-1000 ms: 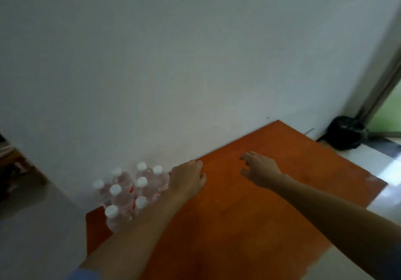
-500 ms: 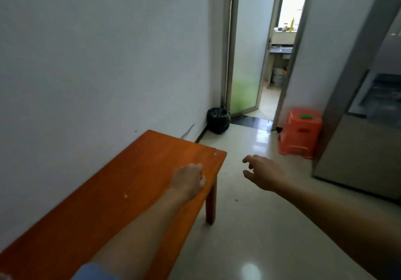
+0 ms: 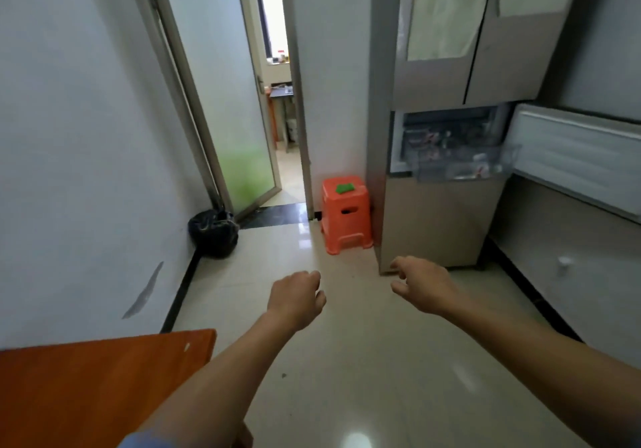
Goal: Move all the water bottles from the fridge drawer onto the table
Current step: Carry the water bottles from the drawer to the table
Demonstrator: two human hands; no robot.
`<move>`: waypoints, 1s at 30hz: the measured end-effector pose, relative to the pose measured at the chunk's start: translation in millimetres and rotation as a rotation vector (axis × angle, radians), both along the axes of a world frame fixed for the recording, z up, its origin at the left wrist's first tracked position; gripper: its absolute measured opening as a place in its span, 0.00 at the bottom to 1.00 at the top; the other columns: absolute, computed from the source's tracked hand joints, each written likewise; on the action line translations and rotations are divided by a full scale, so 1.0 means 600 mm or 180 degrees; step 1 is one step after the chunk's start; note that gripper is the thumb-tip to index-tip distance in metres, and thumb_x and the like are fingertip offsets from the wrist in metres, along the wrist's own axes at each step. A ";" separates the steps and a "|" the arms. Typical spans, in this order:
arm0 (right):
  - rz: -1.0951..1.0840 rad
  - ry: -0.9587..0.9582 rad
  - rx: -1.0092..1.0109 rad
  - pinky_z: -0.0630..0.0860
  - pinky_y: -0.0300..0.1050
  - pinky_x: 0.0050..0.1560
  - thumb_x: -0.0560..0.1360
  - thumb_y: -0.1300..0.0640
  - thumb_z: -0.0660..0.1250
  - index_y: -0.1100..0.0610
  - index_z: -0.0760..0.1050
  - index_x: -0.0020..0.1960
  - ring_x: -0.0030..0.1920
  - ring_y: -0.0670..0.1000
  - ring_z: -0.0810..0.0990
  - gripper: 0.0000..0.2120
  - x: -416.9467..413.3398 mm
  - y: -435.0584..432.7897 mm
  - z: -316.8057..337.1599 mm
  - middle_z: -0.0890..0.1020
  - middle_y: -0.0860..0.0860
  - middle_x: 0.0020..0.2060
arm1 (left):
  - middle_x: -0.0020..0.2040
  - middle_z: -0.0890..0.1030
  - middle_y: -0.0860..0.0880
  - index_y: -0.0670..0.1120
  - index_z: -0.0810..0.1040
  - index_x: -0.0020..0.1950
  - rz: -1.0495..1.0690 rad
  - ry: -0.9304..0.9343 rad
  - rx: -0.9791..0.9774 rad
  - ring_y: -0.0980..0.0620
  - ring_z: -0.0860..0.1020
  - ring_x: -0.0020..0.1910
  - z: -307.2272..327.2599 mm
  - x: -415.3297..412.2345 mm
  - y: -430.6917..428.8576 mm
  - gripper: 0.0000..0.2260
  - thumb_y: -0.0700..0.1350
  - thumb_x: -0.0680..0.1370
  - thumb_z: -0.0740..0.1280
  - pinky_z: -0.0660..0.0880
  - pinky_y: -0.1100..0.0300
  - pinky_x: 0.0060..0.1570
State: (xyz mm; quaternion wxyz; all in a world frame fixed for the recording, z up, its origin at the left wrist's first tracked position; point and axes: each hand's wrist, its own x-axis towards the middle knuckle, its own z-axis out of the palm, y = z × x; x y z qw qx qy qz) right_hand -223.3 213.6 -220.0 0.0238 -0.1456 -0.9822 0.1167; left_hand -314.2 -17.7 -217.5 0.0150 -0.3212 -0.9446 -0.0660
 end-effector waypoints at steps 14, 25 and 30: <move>-0.1385 0.0121 -0.0218 0.75 0.47 0.49 0.76 0.46 0.64 0.50 0.71 0.66 0.51 0.52 0.79 0.20 -0.146 0.376 0.023 0.80 0.49 0.55 | 0.46 0.79 0.49 0.48 0.74 0.46 -0.1424 -0.0064 0.0099 0.46 0.78 0.45 0.019 -0.298 0.457 0.08 0.51 0.76 0.62 0.78 0.51 0.45; -0.1503 0.0169 -0.0318 0.76 0.47 0.50 0.76 0.46 0.64 0.50 0.70 0.67 0.54 0.52 0.78 0.20 -0.333 0.740 -0.003 0.79 0.50 0.57 | 0.49 0.80 0.46 0.47 0.73 0.47 -0.1485 -0.0055 -0.0094 0.43 0.79 0.47 0.007 -0.476 0.810 0.08 0.50 0.76 0.60 0.76 0.52 0.45; -0.1369 0.0146 -0.0358 0.77 0.48 0.52 0.76 0.46 0.65 0.49 0.71 0.67 0.54 0.52 0.79 0.21 -0.435 0.858 0.008 0.79 0.50 0.56 | 0.49 0.81 0.48 0.48 0.75 0.47 -0.1317 -0.0107 0.0072 0.45 0.79 0.47 0.006 -0.559 0.925 0.08 0.51 0.75 0.61 0.75 0.54 0.42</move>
